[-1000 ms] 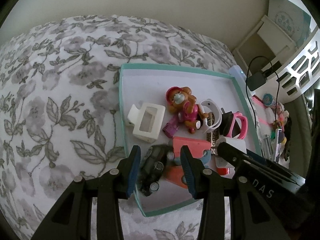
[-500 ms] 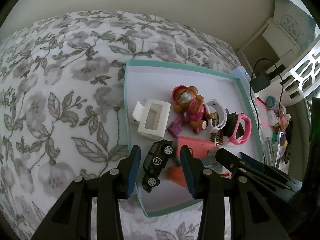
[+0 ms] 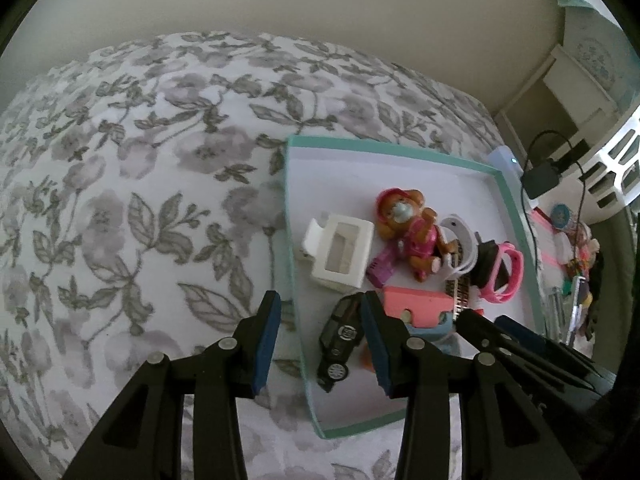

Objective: Organize rigid objects
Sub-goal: 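Lower and release the toy car with the left gripper while the right gripper drops the charger in the tray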

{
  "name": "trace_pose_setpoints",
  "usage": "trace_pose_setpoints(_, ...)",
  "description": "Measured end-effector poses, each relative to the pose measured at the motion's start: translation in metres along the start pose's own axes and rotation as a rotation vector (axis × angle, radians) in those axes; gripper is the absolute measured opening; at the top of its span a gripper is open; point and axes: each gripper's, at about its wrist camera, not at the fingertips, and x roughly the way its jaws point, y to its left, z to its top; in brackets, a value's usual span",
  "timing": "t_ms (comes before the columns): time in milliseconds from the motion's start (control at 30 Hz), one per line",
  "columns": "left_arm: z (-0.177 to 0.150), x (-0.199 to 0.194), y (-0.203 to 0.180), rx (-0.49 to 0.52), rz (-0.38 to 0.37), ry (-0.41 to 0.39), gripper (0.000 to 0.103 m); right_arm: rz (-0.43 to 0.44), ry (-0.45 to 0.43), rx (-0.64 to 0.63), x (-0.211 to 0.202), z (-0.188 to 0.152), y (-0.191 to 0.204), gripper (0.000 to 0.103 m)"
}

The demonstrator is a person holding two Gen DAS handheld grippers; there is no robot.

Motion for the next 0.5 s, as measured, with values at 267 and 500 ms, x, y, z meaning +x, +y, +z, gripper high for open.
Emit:
trace_pose_setpoints(267,0.001,-0.002,0.008,-0.027,0.05,-0.013,0.056,0.009,-0.013,0.005,-0.002,0.001,-0.001,0.048)
trace_pose_setpoints(500,0.003,0.002,0.017,-0.06,0.118,0.007,0.065,0.042,-0.063,0.026,-0.012,0.004,0.0,0.048)
